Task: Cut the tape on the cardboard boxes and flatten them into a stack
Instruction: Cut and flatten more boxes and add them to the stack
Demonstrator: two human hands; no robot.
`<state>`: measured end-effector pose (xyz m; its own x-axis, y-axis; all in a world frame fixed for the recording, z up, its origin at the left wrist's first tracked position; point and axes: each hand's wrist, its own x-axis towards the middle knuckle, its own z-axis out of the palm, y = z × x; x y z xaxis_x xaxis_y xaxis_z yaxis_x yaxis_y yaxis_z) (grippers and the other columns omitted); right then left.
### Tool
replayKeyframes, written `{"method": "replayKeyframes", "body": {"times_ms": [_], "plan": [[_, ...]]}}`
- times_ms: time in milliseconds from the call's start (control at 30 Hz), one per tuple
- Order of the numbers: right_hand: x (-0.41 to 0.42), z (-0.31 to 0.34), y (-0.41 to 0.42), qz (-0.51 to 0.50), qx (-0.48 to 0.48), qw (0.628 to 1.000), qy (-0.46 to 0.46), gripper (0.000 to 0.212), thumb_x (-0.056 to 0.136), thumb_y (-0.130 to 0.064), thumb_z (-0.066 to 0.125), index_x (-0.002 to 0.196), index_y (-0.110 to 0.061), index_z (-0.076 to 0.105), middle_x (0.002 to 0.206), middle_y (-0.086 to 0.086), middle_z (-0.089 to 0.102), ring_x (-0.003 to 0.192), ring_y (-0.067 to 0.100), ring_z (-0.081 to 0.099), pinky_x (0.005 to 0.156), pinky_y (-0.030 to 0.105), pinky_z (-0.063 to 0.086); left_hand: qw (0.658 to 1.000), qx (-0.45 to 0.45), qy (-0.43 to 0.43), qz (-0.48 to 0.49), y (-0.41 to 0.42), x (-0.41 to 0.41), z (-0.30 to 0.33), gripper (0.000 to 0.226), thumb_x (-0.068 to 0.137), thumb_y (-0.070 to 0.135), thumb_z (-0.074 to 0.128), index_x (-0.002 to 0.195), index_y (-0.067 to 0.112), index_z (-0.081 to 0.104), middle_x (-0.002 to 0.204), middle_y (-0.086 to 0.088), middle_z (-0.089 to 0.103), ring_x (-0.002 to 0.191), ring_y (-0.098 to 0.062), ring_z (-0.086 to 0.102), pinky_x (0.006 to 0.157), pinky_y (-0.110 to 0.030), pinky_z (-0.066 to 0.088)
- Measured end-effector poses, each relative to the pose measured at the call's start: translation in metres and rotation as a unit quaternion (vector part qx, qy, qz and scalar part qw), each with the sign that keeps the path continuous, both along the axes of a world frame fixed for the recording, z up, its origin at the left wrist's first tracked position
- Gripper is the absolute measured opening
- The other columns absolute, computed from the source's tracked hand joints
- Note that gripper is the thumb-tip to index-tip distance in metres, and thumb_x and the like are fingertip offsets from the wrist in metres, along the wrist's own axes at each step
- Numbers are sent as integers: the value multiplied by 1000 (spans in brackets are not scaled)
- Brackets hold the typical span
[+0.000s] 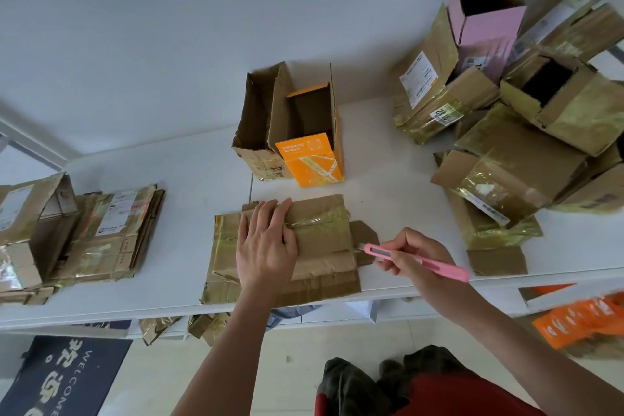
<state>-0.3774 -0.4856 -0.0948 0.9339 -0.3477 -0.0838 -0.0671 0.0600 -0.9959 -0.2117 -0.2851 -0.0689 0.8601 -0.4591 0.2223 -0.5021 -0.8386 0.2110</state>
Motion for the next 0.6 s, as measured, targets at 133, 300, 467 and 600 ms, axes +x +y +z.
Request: {"method": "replayKeyframes", "body": {"times_ms": [133,300,467,600], "plan": [[6,2,-5,-69,-30,997,-36,11,99,-4,52,98,-12,60,85,9,67,84,30,67,86,57,55,1000,-1,29,6,-1,-2,3,57,94,35,21,143,25,46,144,-1,48,139,-19,38,121,-46,21],[55,28,-3,-75,-80,991,-75,8,101,-16,53,103,-9,55,97,4,69,93,26,68,83,53,56,995,-21,46,83,5,-6,17,56,101,38,41,149,13,31,155,-16,25,147,-32,16,121,-51,13],[92,37,9,-50,-90,992,-70,5,101,-20,53,100,-15,54,91,5,69,84,39,64,71,56,52,934,-174,123,288,22,-25,27,75,94,42,54,151,10,16,155,-13,11,144,-33,8,119,-53,11],[98,35,14,-78,-101,990,-64,9,101,-18,52,103,-10,53,88,6,67,79,29,67,69,55,53,837,-309,278,357,36,-26,25,93,90,47,63,155,14,4,157,-12,12,142,-38,21,115,-54,26]]}}
